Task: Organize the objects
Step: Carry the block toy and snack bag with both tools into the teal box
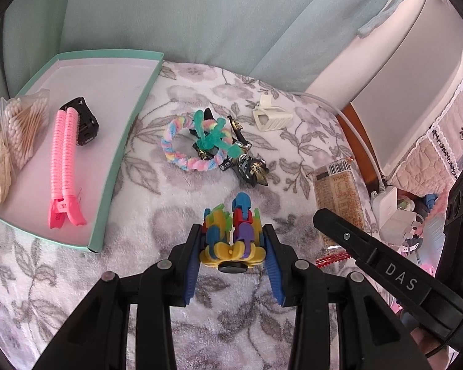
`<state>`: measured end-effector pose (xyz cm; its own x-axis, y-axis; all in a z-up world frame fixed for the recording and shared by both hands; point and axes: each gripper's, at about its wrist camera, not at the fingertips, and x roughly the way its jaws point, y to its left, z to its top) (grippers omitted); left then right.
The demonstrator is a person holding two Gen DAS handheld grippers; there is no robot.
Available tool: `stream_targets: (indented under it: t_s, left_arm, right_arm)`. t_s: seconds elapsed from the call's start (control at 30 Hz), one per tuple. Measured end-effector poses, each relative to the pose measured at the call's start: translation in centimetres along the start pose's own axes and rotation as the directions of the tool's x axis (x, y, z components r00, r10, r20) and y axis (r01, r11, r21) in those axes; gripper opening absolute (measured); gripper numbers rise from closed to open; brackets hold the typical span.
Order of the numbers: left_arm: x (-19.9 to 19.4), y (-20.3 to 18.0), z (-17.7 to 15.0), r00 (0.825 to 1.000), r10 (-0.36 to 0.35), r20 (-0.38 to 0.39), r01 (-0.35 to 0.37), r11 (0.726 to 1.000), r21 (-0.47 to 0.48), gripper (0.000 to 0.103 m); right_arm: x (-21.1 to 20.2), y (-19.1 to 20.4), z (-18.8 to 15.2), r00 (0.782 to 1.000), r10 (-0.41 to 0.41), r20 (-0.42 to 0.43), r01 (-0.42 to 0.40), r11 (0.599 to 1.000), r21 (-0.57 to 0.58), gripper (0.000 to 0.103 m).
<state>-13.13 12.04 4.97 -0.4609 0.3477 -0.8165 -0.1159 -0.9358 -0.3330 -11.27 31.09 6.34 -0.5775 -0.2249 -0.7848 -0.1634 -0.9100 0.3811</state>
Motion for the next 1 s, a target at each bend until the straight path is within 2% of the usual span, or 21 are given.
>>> stream_targets:
  t_s: [0.07, 0.27, 0.5, 0.73, 0.83, 1.0]
  left_arm:
    - [-0.5, 0.1, 0.3, 1.000, 0.005, 0.006, -0.005, 1.000, 0.000, 0.039]
    - [-3.7, 1.4, 1.2, 0.996, -0.003, 0.089, 0.005, 1.000, -0.024, 0.039]
    - [-7.7, 4.7, 2.9, 0.983, 0.011, 0.186, 0.000, 0.998, -0.060, 0.039]
    - [-10.6, 10.1, 4.1, 0.963, 0.089, 0.254, -0.060, 0.991, -0.119, 0.039]
    - [-10.9, 12.6, 4.2, 0.958, 0.125, 0.257, -0.085, 0.983, -0.161, 0.039]
    - [-10.2, 16.2, 3.7, 0.961, 0.155, 0.231, -0.101, 0.968, -0.228, 0.039]
  right_arm:
    - [-0.8, 0.8, 0.2, 1.000, 0.009, 0.022, -0.009, 1.000, -0.006, 0.026]
    - [-2.6, 3.7, 1.0, 0.997, 0.022, 0.074, -0.017, 0.998, -0.063, 0.026]
    - [-3.0, 7.9, 1.8, 0.994, 0.048, 0.096, -0.034, 0.990, -0.140, 0.025]
    - [-0.8, 12.7, 1.7, 0.995, 0.073, 0.063, -0.057, 0.972, -0.226, 0.025]
    - [0.5, 14.6, 1.4, 0.996, 0.084, 0.037, -0.071, 0.963, -0.258, 0.025]
    - [3.1, 17.4, 0.7, 0.996, 0.088, -0.009, -0.086, 0.948, -0.305, 0.025]
